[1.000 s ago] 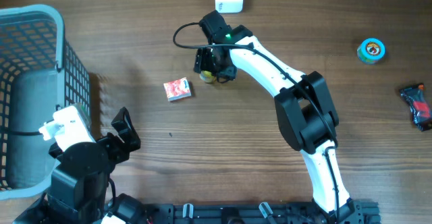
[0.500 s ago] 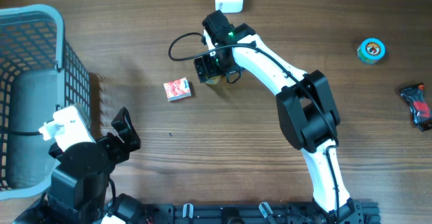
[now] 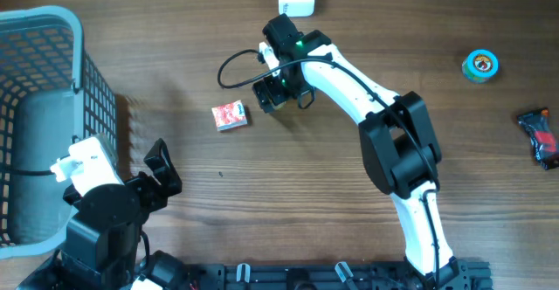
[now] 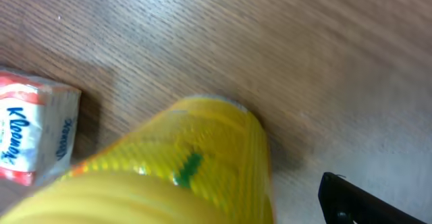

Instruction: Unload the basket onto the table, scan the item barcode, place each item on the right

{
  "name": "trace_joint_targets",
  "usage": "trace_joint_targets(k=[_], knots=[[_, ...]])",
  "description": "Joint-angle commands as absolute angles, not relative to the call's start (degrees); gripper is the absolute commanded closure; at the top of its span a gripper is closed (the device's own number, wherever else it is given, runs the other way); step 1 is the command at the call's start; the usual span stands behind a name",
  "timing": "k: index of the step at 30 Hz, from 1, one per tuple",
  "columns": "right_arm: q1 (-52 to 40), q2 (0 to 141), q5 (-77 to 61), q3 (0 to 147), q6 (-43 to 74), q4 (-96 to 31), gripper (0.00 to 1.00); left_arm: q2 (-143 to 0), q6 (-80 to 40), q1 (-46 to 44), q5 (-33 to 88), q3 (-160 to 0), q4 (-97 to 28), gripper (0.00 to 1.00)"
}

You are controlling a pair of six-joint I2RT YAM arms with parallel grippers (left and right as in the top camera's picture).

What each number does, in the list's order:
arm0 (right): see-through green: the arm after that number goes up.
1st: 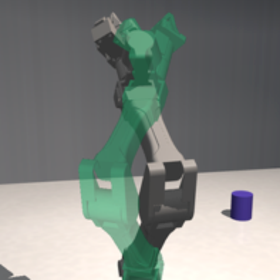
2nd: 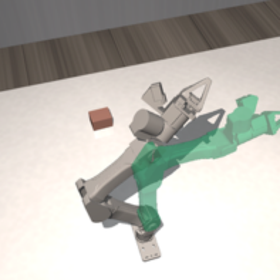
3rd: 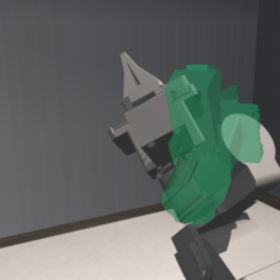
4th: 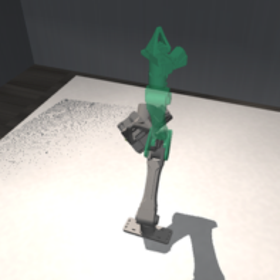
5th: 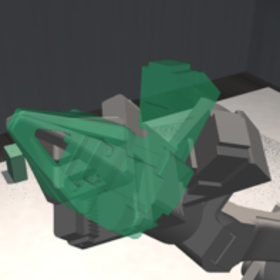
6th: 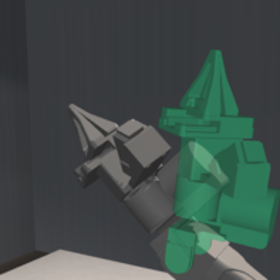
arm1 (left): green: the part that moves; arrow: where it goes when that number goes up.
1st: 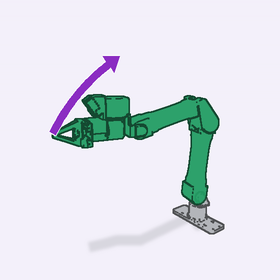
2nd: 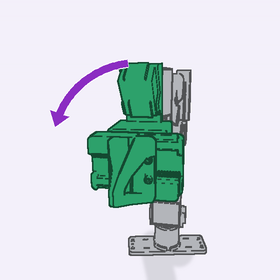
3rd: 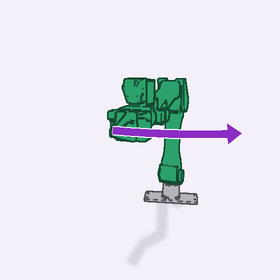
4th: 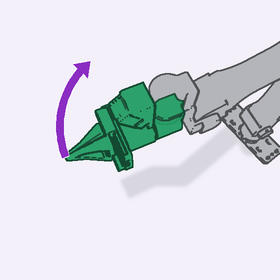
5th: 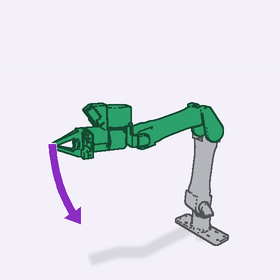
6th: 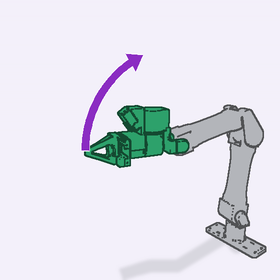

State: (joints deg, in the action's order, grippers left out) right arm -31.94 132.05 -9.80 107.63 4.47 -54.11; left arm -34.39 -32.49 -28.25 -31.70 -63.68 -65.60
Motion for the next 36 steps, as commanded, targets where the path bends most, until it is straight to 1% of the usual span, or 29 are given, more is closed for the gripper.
trace_joint_targets(k=[1,2,3,7,8,10,14,15,18,25,29,36], knots=[[-31.64,126.28,-8.82,110.15,19.38,-57.82,0.0,-34.54,-33.47,-28.64,-32.69,-63.42,-65.65,0.0],[-31.64,125.93,-9.08,111.18,25.45,-60.38,0.0,-34.54,-33.47,-28.64,-32.69,-63.42,-65.63,0.0],[-31.64,125.78,-10.92,112.03,27.64,-62.26,0.0,-34.54,-33.47,-28.64,-32.69,-63.42,-65.63,0.0],[-31.92,125.43,-24.62,112.79,26.98,-62.48,0.0,-34.54,-33.47,-28.64,-32.67,-63.42,-65.65,0.0],[-31.92,125.43,-24.23,112.77,26.98,-61.23,0.0,-34.54,-33.47,-28.64,-32.67,-63.42,-65.65,0.0],[-31.92,125.47,-24.1,112.77,33.74,-59.81,0.0,-34.54,-33.47,-28.64,-32.64,-63.42,-65.67,0.0],[-31.97,125.45,-22.9,112.79,41.78,-57.58,0.0,-34.54,-33.5,-28.64,-32.64,-63.42,-65.65,0.0],[-31.97,125.47,-19.97,112.77,45.65,-58.02,0.0,-34.54,-33.5,-28.64,-32.64,-63.42,-65.65,0.0],[-32.32,125.47,-13.8,112.77,50.61,-59.75,0.0,-34.54,-33.5,-28.64,-32.62,-63.42,-65.63,0.0],[-32.29,125.69,-9.15,112.77,57.43,-64.03,0.0,-34.54,-33.52,-28.64,-32.45,-63.42,-65.41,0.0],[-32.29,125.82,-8.56,112.77,57.91,-61.56,0.01,-34.54,-33.52,-28.64,-32.4,-63.42,-65.41,0.0],[-32.4,128.18,-9.74,112.77,62.35,-58.98,0.01,-34.54,-33.52,-28.64,-32.42,-63.42,-65.41,0.0]])
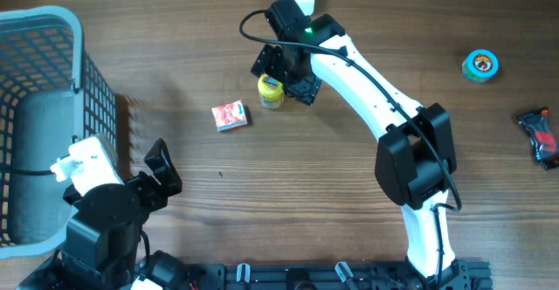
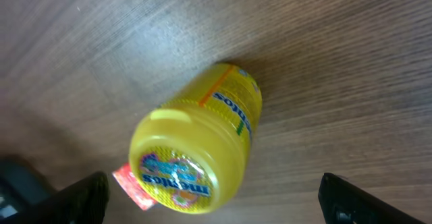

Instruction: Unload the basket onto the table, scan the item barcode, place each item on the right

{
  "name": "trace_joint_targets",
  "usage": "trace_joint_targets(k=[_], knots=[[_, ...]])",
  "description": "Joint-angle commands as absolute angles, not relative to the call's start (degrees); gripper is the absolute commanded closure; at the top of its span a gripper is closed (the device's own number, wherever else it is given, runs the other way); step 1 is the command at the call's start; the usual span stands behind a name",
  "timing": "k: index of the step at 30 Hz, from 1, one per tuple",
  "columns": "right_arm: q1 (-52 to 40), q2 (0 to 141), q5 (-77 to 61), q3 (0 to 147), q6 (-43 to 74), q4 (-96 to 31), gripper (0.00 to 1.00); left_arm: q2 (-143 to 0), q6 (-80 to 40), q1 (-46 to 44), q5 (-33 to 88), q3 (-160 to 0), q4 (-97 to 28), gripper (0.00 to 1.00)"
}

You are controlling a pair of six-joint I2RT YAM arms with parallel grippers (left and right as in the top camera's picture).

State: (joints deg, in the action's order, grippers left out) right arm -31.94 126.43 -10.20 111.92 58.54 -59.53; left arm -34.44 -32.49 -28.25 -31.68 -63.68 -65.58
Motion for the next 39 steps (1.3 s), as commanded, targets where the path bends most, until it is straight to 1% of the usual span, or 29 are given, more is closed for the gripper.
trace_joint_targets(k=[1,6,11,13,15,17,22,28,34,39], knots=[[-32.49,128.68,-9.96,112.77,63.09,-58.96,0.02,-34.54,-33.5,-28.64,-32.42,-63.42,-65.41,0.0],[-33.12,130.08,-10.37,112.77,64.55,-58.17,0.07,-34.54,-33.52,-28.64,-32.42,-63.42,-65.39,0.0],[-33.54,131.39,-10.79,112.77,64.71,-56.71,0.08,-34.54,-33.52,-28.64,-32.42,-63.42,-65.39,0.0],[-33.58,131.81,-10.76,112.77,64.75,-56.47,0.1,-34.54,-33.52,-28.64,-32.42,-63.42,-65.39,0.0],[-33.58,131.94,-10.5,112.77,64.73,-56.47,0.16,-34.54,-33.52,-28.64,-32.42,-63.42,-65.39,0.0],[-33.56,131.92,-10.28,112.77,64.73,-56.42,0.24,-34.54,-33.52,-28.64,-32.42,-63.42,-65.39,0.0],[-33.58,131.94,-10.11,112.77,64.49,-57.12,0.34,-34.54,-33.5,-28.64,-32.42,-63.42,-65.39,0.0],[-33.58,131.94,-8.05,112.77,63.13,-59.27,0.34,-34.54,-33.5,-28.64,-32.42,-63.42,-65.41,0.0],[-33.52,131.92,-5.08,112.77,53.39,-60.66,0.35,-34.54,-33.5,-28.64,-32.42,-63.42,-65.41,0.0],[-33.34,131.94,-4.03,112.77,41.15,-60.77,0.36,-34.54,-33.5,-28.64,-32.42,-63.42,-65.43,0.0]])
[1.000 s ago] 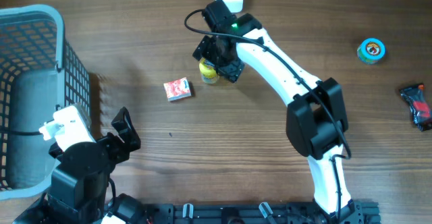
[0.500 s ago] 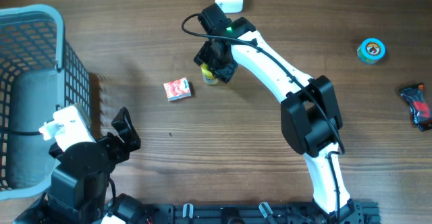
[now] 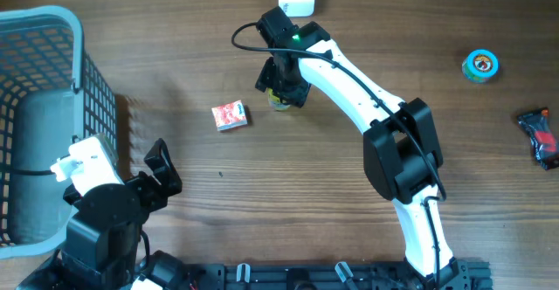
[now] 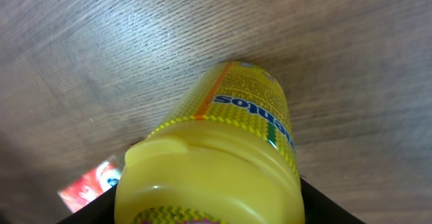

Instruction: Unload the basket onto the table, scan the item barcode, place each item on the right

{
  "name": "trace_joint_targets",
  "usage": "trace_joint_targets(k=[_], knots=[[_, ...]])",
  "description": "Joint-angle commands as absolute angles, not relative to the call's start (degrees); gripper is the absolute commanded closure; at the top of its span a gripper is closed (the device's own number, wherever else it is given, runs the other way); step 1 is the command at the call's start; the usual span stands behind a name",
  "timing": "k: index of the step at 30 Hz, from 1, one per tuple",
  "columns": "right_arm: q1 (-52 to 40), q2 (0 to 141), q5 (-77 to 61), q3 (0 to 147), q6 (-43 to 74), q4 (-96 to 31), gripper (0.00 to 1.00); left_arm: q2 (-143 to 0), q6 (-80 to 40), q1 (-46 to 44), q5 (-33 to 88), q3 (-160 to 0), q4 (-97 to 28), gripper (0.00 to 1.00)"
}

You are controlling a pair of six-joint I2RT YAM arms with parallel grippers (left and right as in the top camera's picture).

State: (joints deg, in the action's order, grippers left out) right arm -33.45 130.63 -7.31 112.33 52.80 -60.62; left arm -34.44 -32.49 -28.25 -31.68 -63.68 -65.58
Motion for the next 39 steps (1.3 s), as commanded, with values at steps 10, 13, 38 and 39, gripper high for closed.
trace_joint_targets(k=[10,13,38,39], knots=[[-33.3,131.92,-1.85,112.77,12.53,-64.97,0.37,-34.54,-33.5,-28.64,-32.42,-63.42,-65.45,0.0],[-33.3,131.92,6.22,112.77,11.77,-67.9,0.36,-34.54,-33.5,-28.64,-32.42,-63.42,-65.45,0.0],[-33.58,130.28,2.81,112.77,32.88,-76.84,0.0,-34.54,-33.5,-28.64,-32.45,-63.42,-65.43,0.0],[-33.54,130.28,2.31,112.77,38.5,-78.13,0.0,-34.54,-33.5,-28.64,-32.45,-63.42,-65.43,0.0]])
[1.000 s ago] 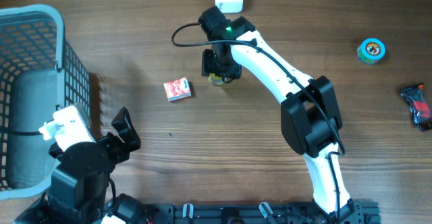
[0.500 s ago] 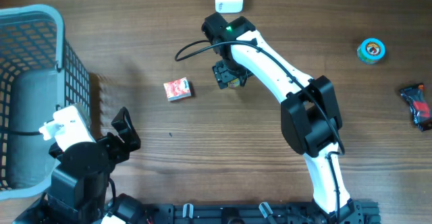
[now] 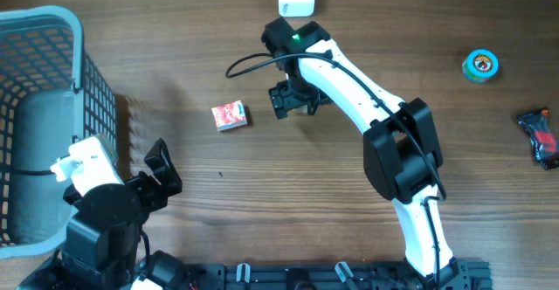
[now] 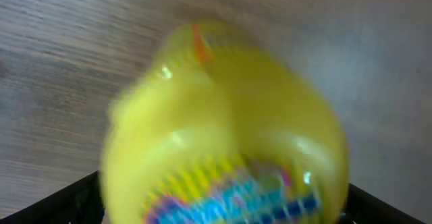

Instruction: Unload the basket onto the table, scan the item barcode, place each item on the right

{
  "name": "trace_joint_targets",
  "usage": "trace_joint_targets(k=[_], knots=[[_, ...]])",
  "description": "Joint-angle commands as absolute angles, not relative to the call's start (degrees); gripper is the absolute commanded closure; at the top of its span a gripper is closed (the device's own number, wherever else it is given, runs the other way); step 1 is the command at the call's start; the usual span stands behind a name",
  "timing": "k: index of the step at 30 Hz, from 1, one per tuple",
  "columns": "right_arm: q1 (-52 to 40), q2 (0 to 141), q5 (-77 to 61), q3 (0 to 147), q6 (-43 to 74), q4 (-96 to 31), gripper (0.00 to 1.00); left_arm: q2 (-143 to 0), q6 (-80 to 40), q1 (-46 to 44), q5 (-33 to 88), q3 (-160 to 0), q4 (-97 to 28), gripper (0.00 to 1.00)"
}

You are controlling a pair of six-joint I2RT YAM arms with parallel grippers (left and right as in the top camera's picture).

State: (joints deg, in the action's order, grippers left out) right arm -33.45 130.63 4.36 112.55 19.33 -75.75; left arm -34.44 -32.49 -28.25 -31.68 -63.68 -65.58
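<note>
A yellow Mentos bottle (image 4: 223, 116) fills the right wrist view, blurred, with its printed lid toward the camera. My right gripper (image 4: 223, 207) is shut on it, a dark finger showing at each lower corner. In the overhead view my right gripper (image 3: 293, 100) covers the bottle, a little below the white scanner at the table's far edge. No barcode can be made out. My left gripper (image 3: 162, 178) rests open at the lower left, far from the bottle.
A red Kleenex pack (image 3: 231, 115) lies just left of the right gripper. A blue-grey mesh basket (image 3: 61, 19) stands at the far left. A round blue tin (image 3: 481, 65) and a black-and-red packet (image 3: 540, 138) lie at the right.
The right gripper has turned at the wrist and shifted slightly toward the front. The bottle between its fingers now sits closer to the camera, lid-on and blurred. The left arm has not moved.
The right gripper was first low over the bottle beside the Kleenex pack. Then it stood open above the bottle on the table. Then its fingers were either side of the bottle. Now it is shut on it, turned, below the scanner.
</note>
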Motion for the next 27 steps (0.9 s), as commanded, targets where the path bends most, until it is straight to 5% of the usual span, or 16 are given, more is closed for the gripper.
trace_joint_targets(k=[1,14,27], knots=[[-33.52,130.28,1.56,112.77,42.89,-79.05,0.0,-34.54,-33.5,-28.64,-32.45,-63.42,-65.43,0.0],[-33.23,130.93,-6.72,112.77,73.6,-72.97,0.0,-34.54,-33.5,-28.64,-32.42,-63.42,-65.45,0.0],[-28.86,131.81,-6.72,112.77,84.44,-71.66,0.05,-34.54,-33.5,-28.64,-32.01,-63.42,-65.43,0.0]])
